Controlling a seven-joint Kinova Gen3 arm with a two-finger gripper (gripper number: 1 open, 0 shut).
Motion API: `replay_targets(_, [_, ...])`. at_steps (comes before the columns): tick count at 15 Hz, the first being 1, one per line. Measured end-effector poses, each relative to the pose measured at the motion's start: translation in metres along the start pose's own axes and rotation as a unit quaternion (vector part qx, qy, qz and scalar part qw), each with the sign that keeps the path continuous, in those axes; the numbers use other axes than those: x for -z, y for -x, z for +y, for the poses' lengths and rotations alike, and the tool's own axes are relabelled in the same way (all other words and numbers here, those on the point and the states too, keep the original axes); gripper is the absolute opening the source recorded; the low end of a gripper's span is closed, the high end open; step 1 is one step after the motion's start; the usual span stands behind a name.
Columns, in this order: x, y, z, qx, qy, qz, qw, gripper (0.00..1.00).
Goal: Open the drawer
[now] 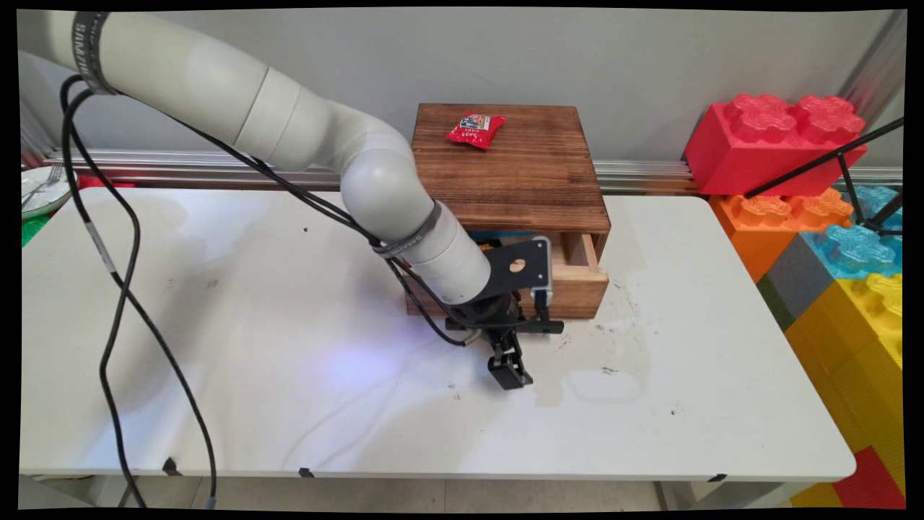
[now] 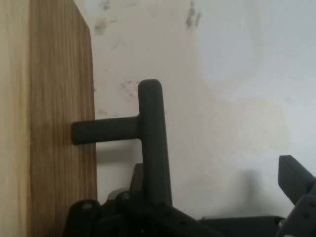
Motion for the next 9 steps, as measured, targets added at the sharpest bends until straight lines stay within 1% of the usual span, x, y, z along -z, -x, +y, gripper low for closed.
replay_targets(9, [-0.002, -0.005, 0.032, 0.002, 0.007, -0.006, 1.0, 1.0])
